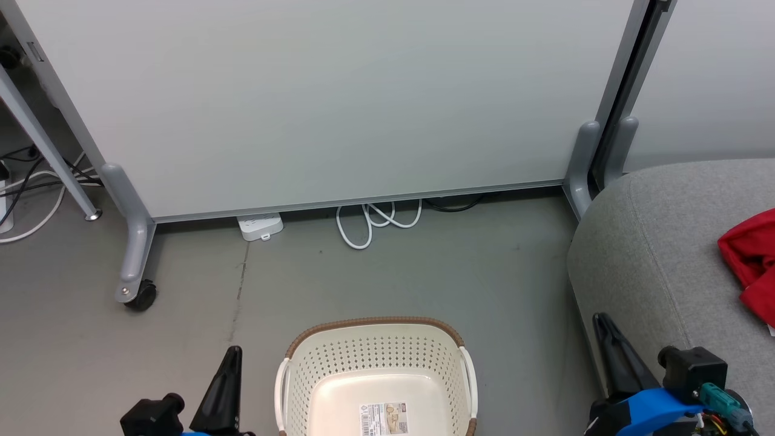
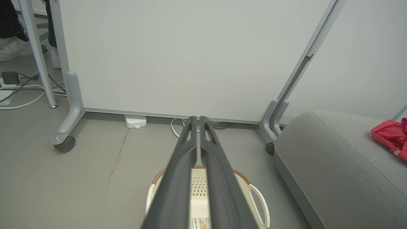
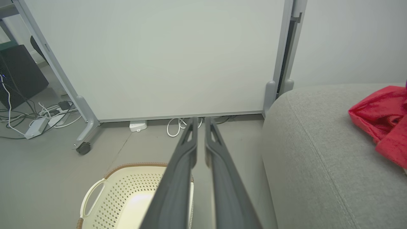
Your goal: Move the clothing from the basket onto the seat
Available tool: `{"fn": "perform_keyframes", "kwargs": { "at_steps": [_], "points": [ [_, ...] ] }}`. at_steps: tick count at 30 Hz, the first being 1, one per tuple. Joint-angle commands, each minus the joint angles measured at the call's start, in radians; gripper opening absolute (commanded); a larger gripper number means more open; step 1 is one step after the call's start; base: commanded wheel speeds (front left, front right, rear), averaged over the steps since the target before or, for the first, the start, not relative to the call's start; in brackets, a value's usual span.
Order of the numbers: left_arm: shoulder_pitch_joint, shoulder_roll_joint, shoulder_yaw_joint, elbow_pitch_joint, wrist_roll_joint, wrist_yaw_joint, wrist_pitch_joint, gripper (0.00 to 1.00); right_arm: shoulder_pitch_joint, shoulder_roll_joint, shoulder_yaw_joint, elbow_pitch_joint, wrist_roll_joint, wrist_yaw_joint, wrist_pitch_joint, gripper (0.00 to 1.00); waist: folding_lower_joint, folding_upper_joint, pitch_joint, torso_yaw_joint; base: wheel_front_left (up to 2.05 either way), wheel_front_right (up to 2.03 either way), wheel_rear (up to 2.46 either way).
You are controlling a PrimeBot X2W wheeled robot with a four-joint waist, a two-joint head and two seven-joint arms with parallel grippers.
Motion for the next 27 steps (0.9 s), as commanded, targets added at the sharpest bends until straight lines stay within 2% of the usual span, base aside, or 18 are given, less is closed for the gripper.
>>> {"fn": "perform_keyframes", "kwargs": {
  "at_steps": [1,4,27],
  "points": [
    [0.004,-0.002,0.000,0.006,-0.002,0.000,0.001,0.00,0.001,0.000,0.000,0.009,0.003,0.000,0.001,0.00,0.0000,0.0000,0.000,0.000,0.00,0.00,0.00],
    [0.021,-0.006,0.000,0.032,-0.004,0.000,0.002,0.00,0.005,0.000,0.001,0.038,0.004,0.000,0.001,0.00,0.0000,0.0000,0.000,0.000,0.00,0.00,0.00],
    [-0.004,-0.012,0.073,-0.010,-0.367,-0.001,0.109,0.00,-0.039,0.000,-0.029,0.073,0.443,0.000,0.036,0.00,0.0000,0.0000,0.002,-0.011,0.00,0.00,0.00]
  ]
}}
